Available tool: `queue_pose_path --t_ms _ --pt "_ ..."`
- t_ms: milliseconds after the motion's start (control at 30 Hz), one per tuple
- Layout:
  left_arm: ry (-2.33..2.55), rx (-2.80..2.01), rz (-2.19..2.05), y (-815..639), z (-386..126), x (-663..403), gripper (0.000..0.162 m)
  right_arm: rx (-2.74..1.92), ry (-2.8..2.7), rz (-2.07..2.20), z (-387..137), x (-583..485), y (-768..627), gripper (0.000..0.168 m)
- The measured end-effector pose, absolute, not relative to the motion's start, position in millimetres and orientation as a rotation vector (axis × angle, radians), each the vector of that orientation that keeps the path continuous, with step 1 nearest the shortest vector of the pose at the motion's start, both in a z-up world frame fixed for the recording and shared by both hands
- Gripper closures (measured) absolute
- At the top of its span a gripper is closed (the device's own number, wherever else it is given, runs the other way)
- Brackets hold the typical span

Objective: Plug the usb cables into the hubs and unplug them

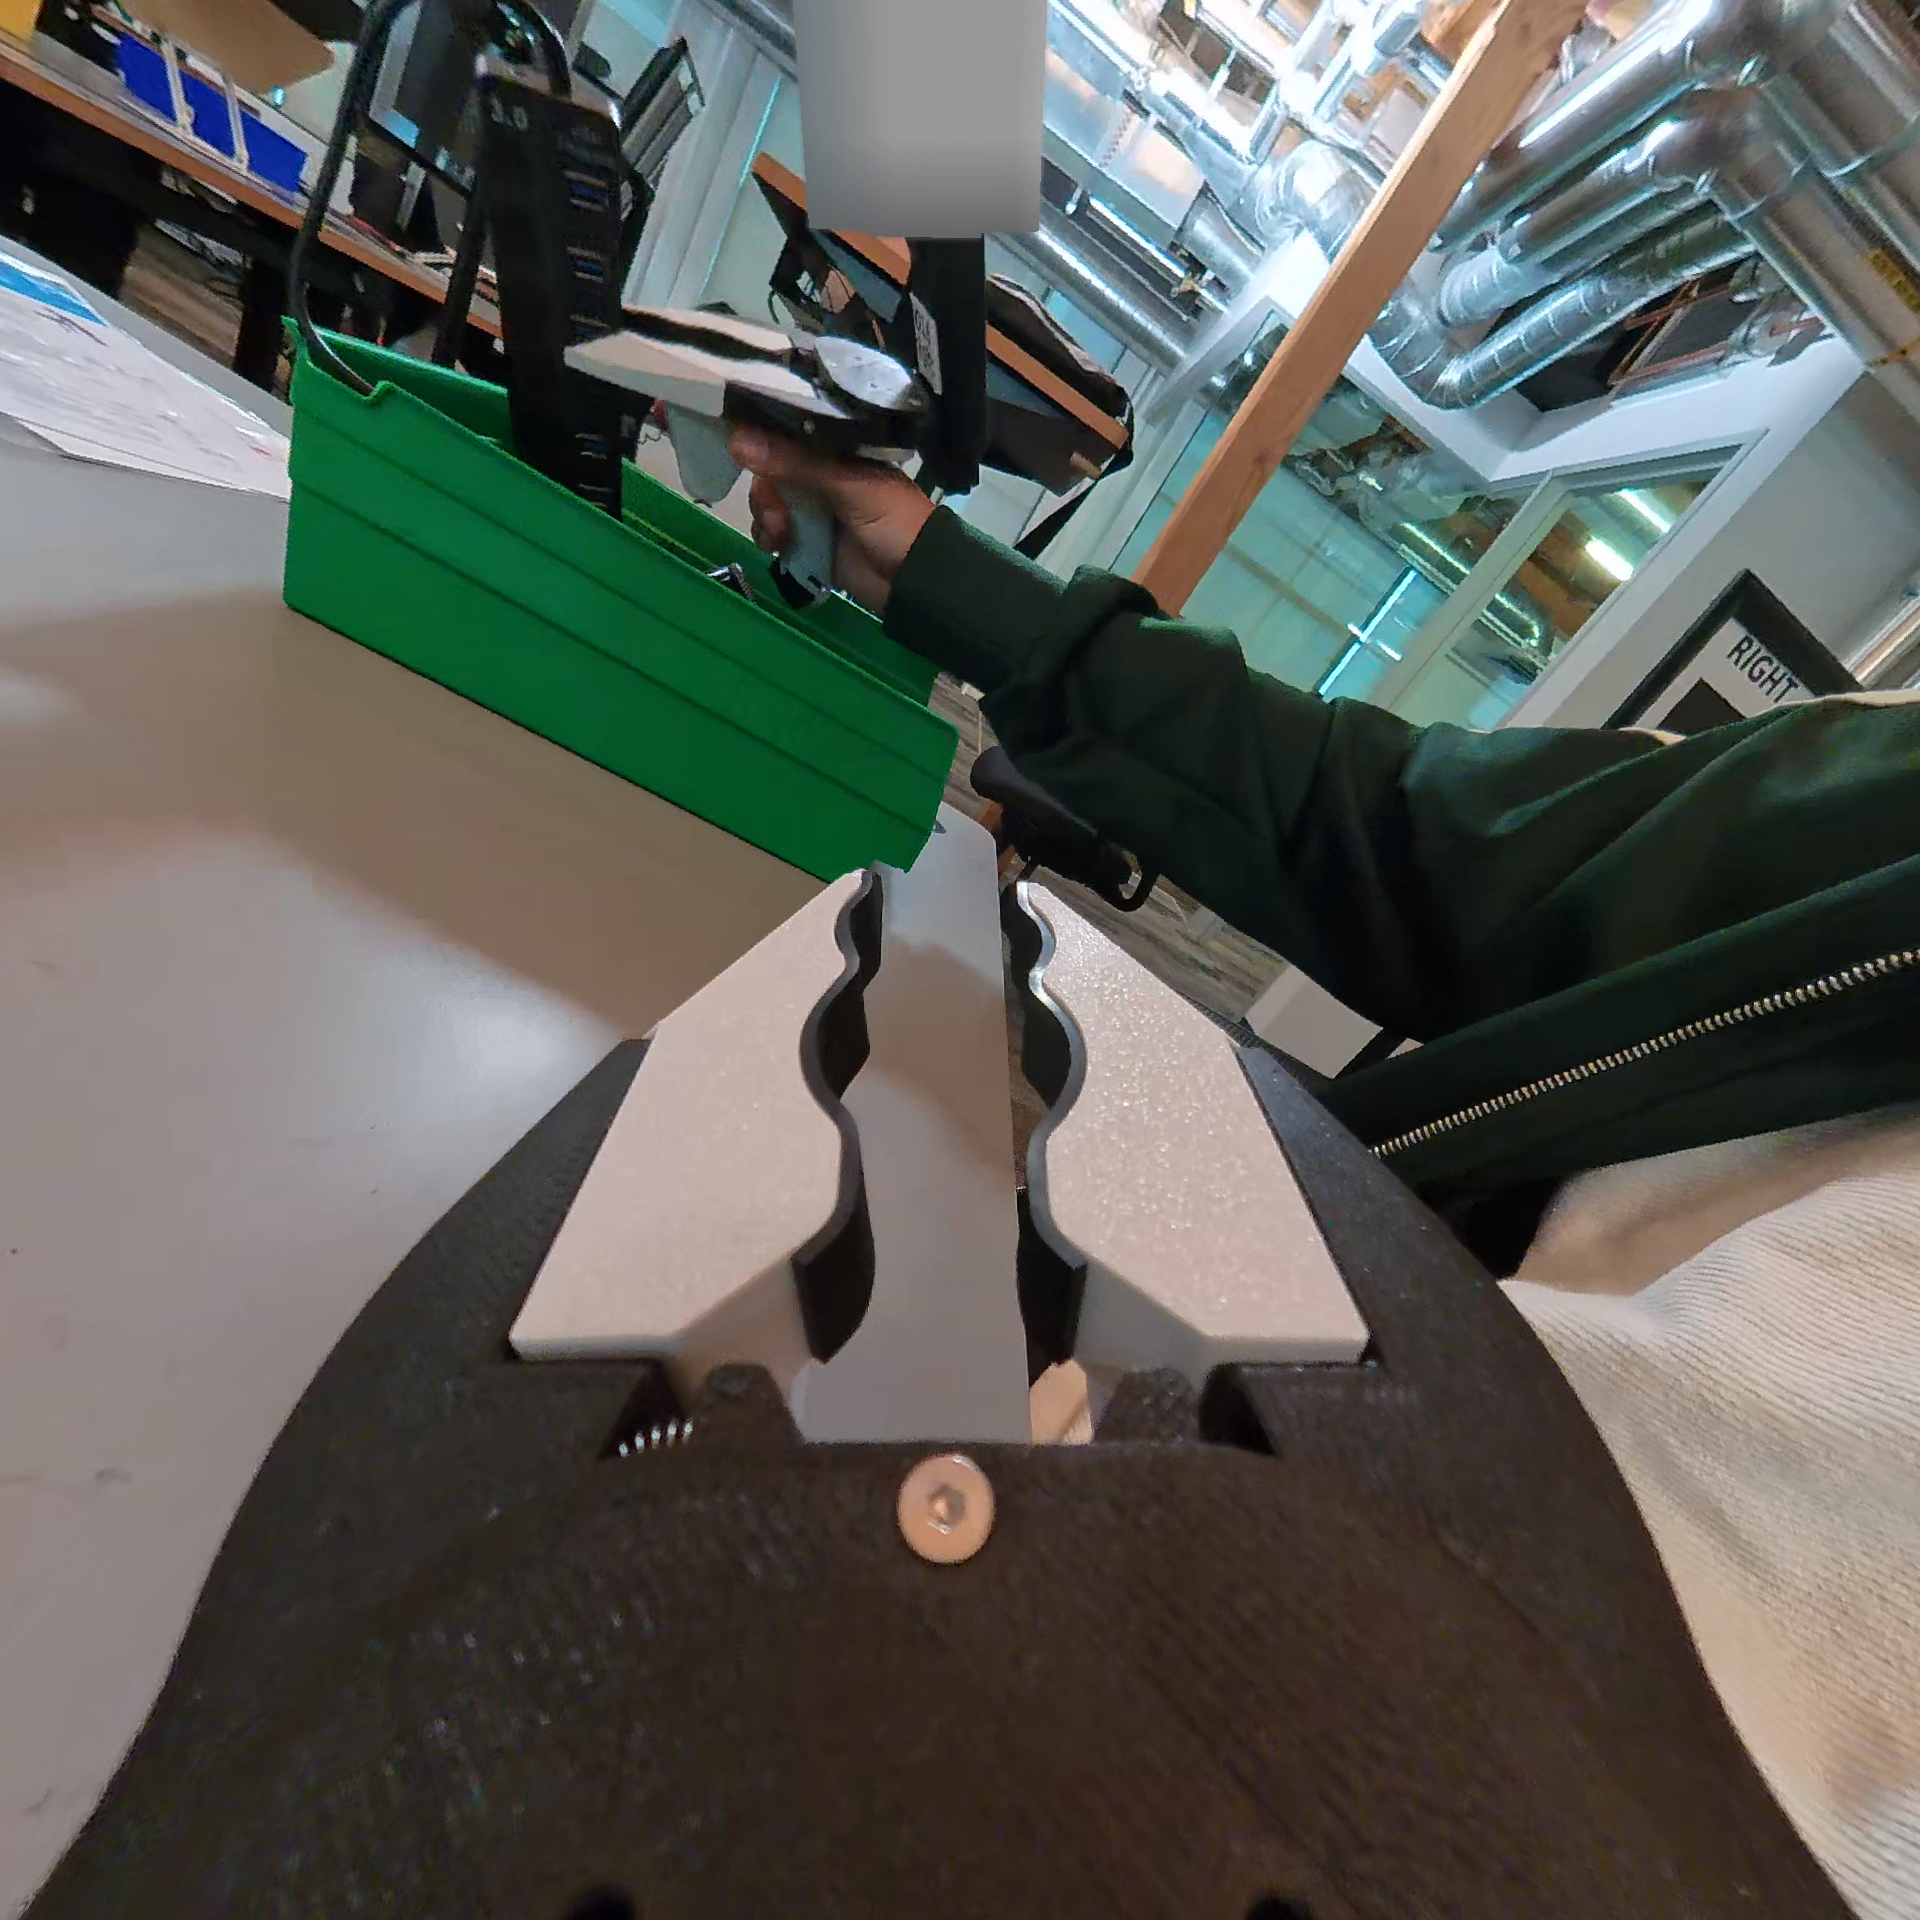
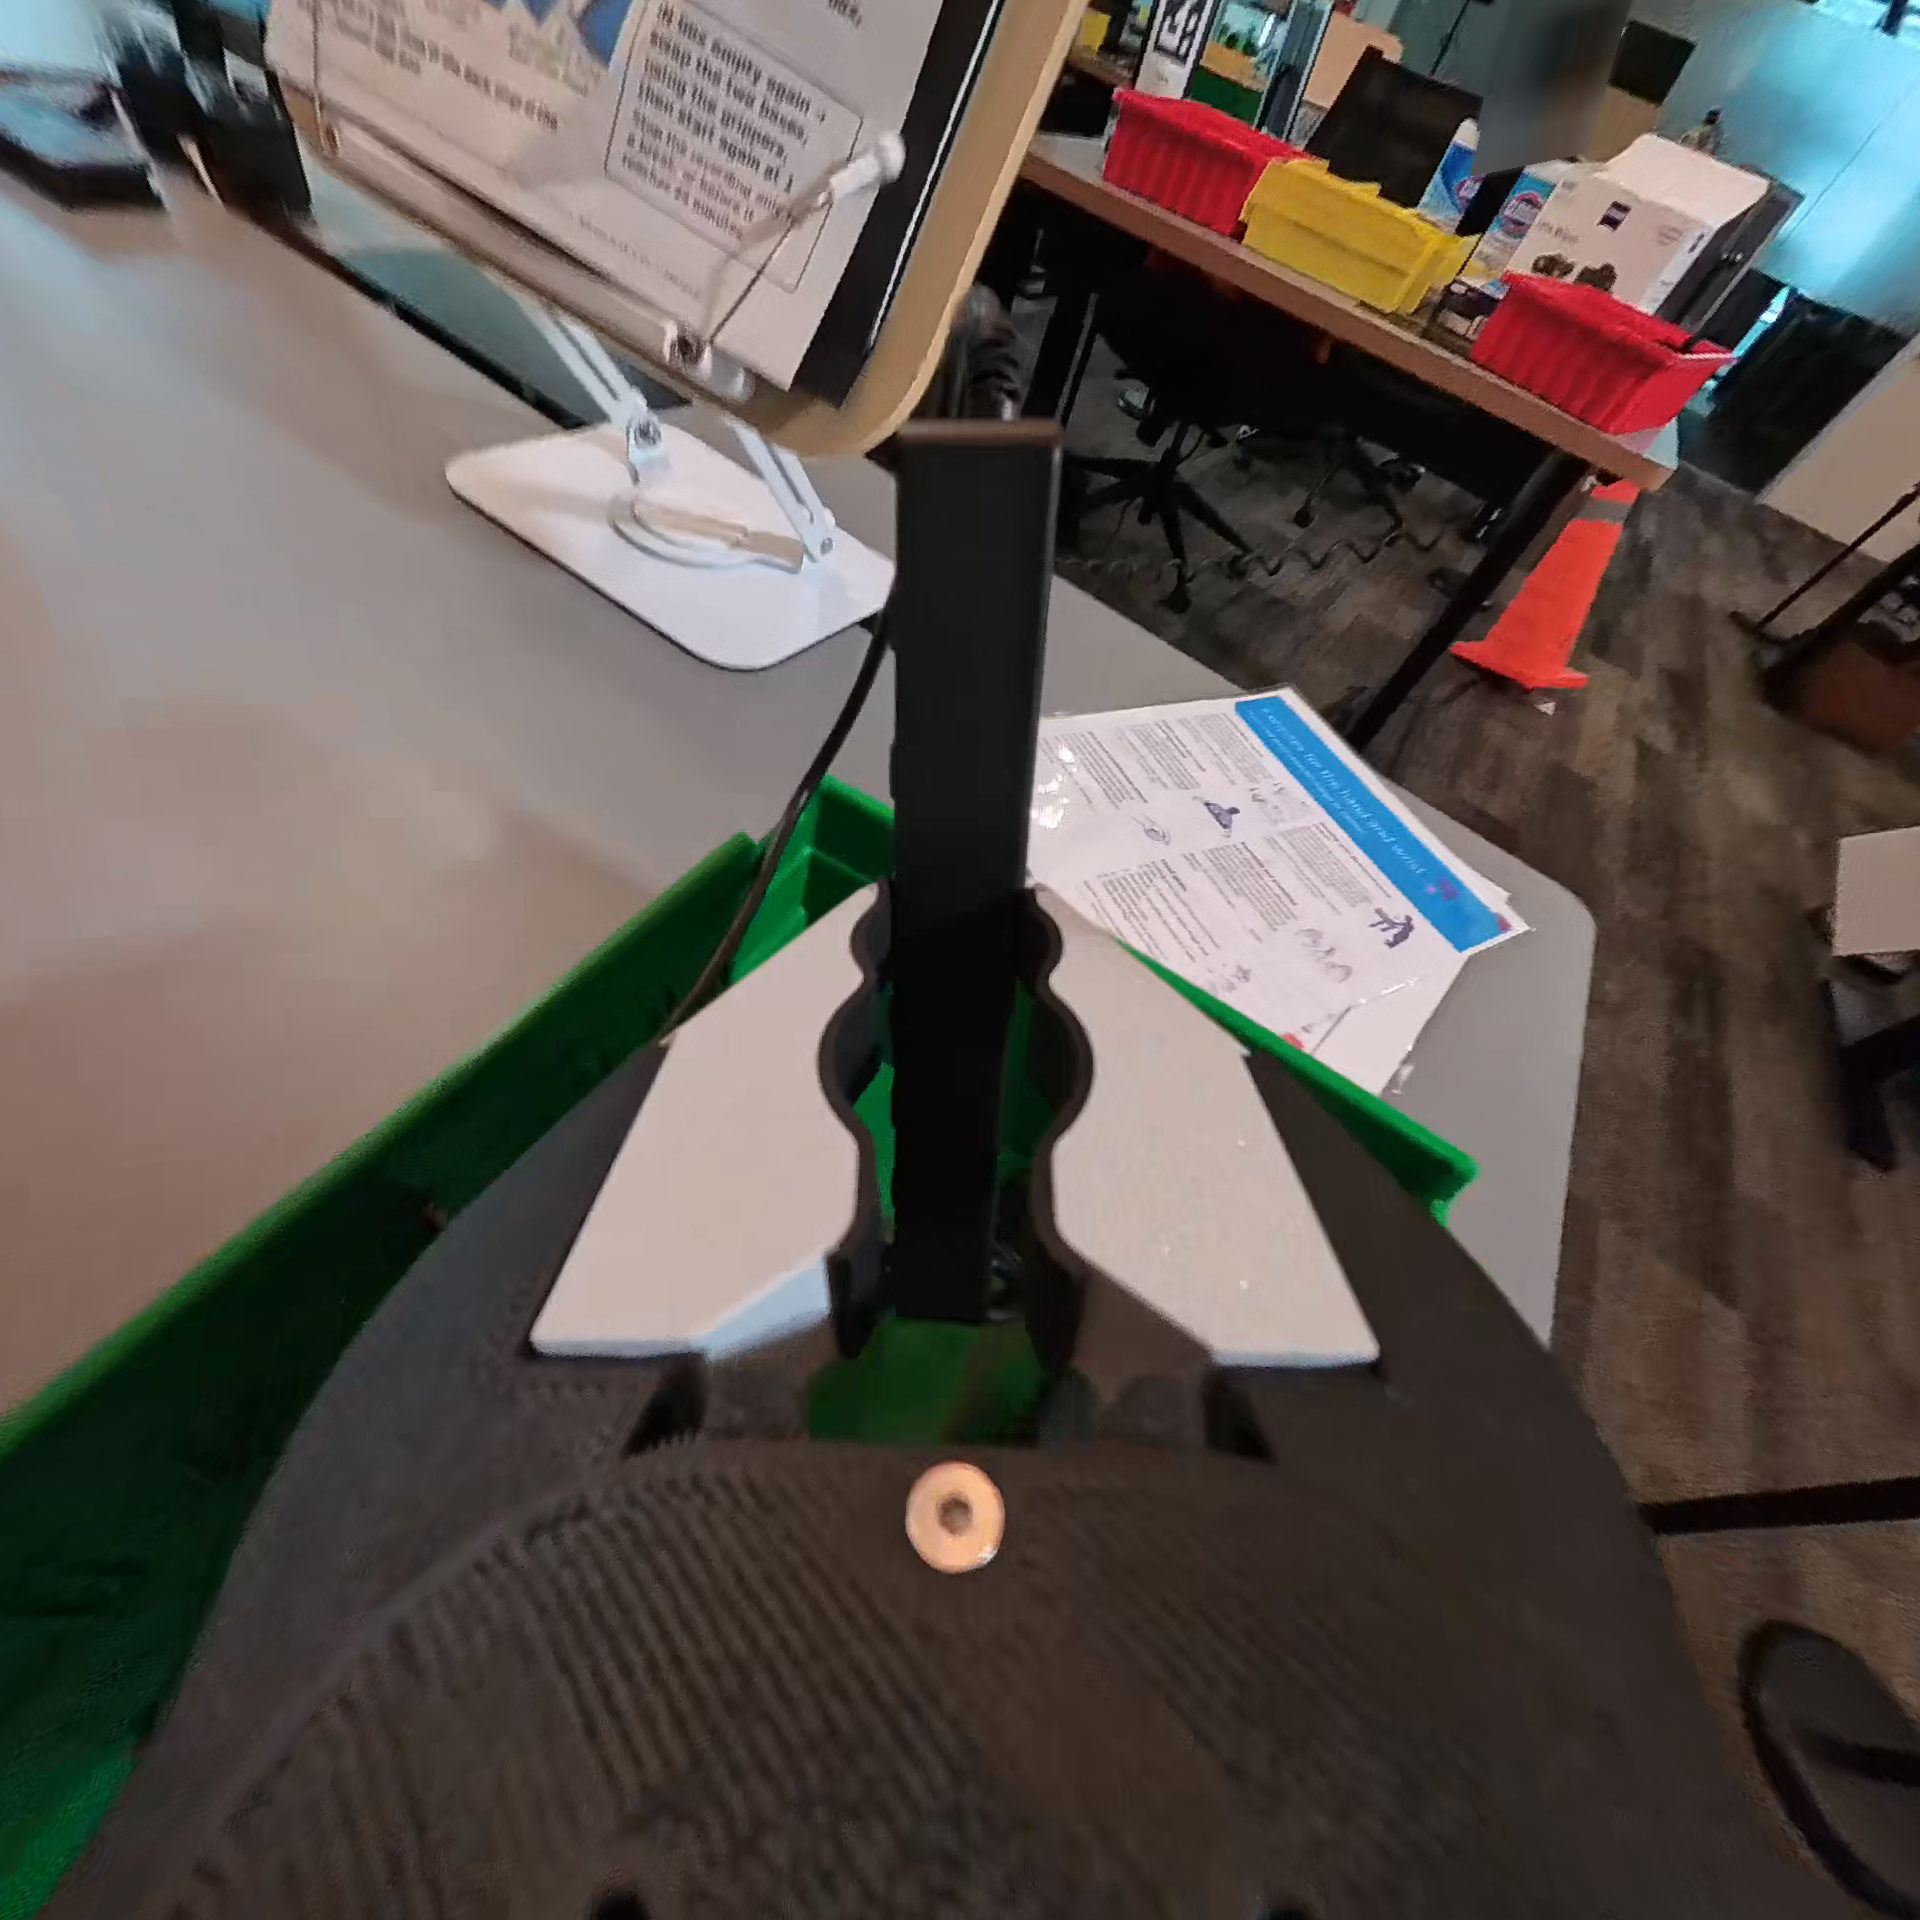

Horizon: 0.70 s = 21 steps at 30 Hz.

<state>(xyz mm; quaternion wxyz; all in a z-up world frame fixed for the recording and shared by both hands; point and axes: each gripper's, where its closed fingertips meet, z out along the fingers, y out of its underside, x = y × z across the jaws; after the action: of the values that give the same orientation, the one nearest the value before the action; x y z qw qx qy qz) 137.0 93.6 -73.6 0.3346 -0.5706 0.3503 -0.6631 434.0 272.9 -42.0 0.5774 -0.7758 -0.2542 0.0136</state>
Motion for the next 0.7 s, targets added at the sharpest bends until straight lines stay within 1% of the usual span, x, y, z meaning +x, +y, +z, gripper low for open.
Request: queue_pose_path --t_ms 133,267,367,400,500,600,633,667,700 --pt "0.915 -1.488 -1.727 93.8 -73.5 136.2 0.140 -1.910 -0.621 0.054 -55.4 437.1 260.1 0.143" --pt "0.919 -1.485 -1.727 92.7 -73.0 136.5 0.140 -2.045 -0.563 0.275 -63.7 424.5 230.3 0.113" --pt "0.939 -1.484 -1.724 89.9 -73.8 137.0 0.140 -2.131 -0.525 0.305 -69.9 425.1 202.1 0.103" --pt "0.947 -1.486 -1.713 89.5 -74.5 136.6 0.140 -2.110 -0.499 0.305 -66.1 425.6 193.6 0.100" --pt "0.927 -1.477 -1.676 93.7 -72.3 134.3 0.140 -1.934 -0.361 0.306 -36.1 429.1 167.5 0.100" --pt "0.892 -1.499 -1.651 99.3 -74.0 133.2 0.139 -1.650 -0.164 0.293 2.0 441.0 133.3 0.109" --pt "0.871 -1.514 -1.635 102.0 -74.2 132.2 0.138 -1.520 -0.099 0.274 12.6 447.7 115.4 0.123" --pt "0.835 -1.522 -1.619 105.4 -71.4 130.3 0.137 -1.376 -0.029 0.244 18.4 456.1 93.2 0.149" --pt "0.795 -1.524 -1.605 108.0 -66.7 127.5 0.136 -1.254 0.046 0.198 16.3 466.7 69.6 0.168"
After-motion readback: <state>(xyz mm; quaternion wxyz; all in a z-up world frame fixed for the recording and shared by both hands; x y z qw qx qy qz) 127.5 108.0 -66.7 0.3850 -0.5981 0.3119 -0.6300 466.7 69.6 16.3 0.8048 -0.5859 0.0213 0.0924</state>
